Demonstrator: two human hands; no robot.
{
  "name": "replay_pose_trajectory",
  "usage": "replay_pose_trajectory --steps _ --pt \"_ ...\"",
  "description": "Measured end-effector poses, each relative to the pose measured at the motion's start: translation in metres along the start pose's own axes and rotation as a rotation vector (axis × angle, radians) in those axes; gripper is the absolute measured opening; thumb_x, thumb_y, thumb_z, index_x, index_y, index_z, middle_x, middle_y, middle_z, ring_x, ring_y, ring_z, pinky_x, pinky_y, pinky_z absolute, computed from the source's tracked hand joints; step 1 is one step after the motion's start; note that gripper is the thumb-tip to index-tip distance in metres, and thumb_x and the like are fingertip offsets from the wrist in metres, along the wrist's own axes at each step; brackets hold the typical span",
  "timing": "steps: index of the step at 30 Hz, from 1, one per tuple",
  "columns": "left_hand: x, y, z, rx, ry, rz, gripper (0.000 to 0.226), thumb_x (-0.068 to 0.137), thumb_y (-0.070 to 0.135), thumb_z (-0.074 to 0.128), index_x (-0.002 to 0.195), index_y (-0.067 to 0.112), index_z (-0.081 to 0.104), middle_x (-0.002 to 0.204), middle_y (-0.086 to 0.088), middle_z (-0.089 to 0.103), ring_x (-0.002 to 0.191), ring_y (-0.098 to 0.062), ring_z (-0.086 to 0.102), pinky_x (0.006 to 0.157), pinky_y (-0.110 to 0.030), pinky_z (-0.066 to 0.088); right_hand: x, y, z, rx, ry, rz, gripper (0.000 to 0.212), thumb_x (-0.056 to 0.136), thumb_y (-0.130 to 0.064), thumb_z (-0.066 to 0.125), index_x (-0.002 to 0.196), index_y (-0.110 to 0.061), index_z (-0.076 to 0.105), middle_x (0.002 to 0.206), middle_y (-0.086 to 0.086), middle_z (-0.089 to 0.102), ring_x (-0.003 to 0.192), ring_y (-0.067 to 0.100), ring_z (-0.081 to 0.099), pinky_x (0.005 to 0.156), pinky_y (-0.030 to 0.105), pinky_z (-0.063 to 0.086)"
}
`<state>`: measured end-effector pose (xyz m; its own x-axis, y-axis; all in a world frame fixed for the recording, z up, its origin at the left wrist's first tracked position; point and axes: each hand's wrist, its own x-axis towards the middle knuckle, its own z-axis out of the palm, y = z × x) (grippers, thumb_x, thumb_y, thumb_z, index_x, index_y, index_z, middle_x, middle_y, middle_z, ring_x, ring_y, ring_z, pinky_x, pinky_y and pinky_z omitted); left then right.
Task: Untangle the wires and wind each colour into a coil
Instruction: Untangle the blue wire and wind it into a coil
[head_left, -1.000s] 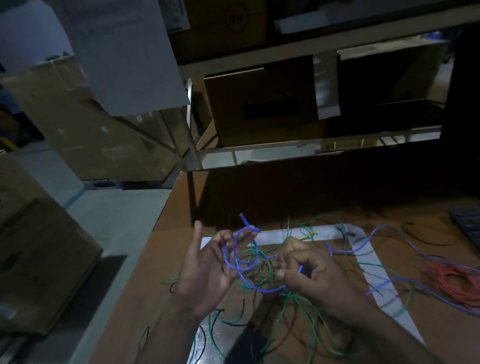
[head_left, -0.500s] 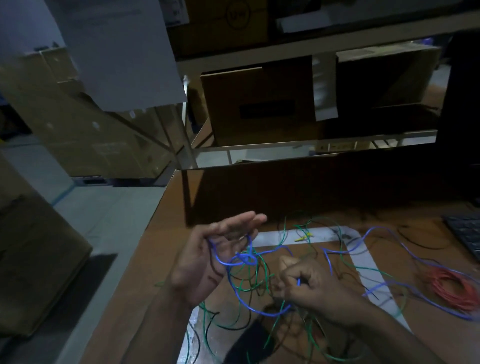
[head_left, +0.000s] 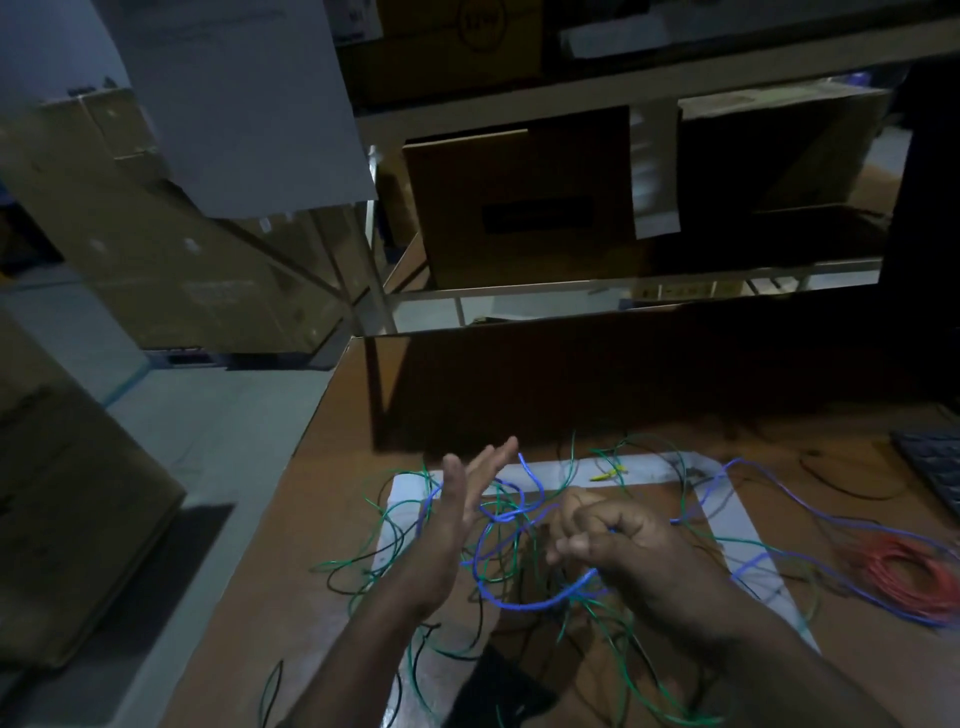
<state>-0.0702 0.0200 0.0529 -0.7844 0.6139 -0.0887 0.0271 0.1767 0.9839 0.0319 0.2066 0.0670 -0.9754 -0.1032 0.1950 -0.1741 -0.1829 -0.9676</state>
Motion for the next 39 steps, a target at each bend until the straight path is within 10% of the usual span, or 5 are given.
replay_pose_trajectory --steps 7,15,23,32,39 --pt "-0.004 -0.021 -0.01 0.132 0.129 0.007 0.094 0.074 0.099 0.013 0.134 0.045 0.062 0.131 0.017 0.067 0.131 -0.002 0.055 0.114 -0.036 0.036 0.0 -0.003 -0.006 0.199 0.21 0.011 0.055 0.075 -0.065 0.076 0.073 -0.012 0.064 0.085 0.013 0.058 0.087 0.027 0.058 0.088 0.035 0.051" --pt "-0.015 -0.031 -0.007 0.372 0.235 0.175 0.046 0.106 0.037 0.032 0.117 0.031 0.076 0.129 0.029 0.065 0.138 0.003 0.046 0.113 -0.024 0.036 0.006 -0.002 -0.012 0.361 0.439 -0.032 0.05 0.051 -0.065 0.091 0.071 -0.023 0.074 0.068 -0.002 0.064 0.071 0.011 0.067 0.068 0.023 0.056" --pt "-0.016 -0.01 -0.039 0.834 0.455 -0.004 0.05 0.091 0.055 0.068 0.135 0.038 0.053 0.124 0.016 0.066 0.095 -0.003 0.066 0.08 -0.03 0.052 0.001 -0.019 -0.005 -0.197 0.266 -0.054 0.048 0.072 -0.081 0.062 0.072 -0.033 0.069 0.066 -0.002 0.068 0.059 0.003 0.054 0.06 0.021 0.045" --pt "-0.028 0.038 -0.039 0.999 0.22 0.395 0.095 0.064 0.048 0.091 0.147 0.036 0.046 0.153 0.016 0.043 0.152 -0.007 0.022 0.121 -0.038 0.025 0.008 -0.029 -0.004 -0.309 0.21 -0.067 0.034 0.085 -0.058 0.055 0.066 -0.032 0.064 0.062 -0.006 0.062 0.056 0.002 0.053 0.057 0.02 0.044" --pt "-0.021 0.031 0.0 0.399 0.118 0.303 0.019 0.093 0.041 0.069 0.076 0.033 0.07 0.101 0.006 0.073 0.106 -0.013 0.068 0.093 -0.028 0.052 0.012 -0.032 0.003 0.038 0.369 -0.062 0.035 0.079 -0.058 0.059 0.061 -0.029 0.058 0.062 -0.006 0.048 0.052 0.005 0.046 0.05 0.018 0.042"
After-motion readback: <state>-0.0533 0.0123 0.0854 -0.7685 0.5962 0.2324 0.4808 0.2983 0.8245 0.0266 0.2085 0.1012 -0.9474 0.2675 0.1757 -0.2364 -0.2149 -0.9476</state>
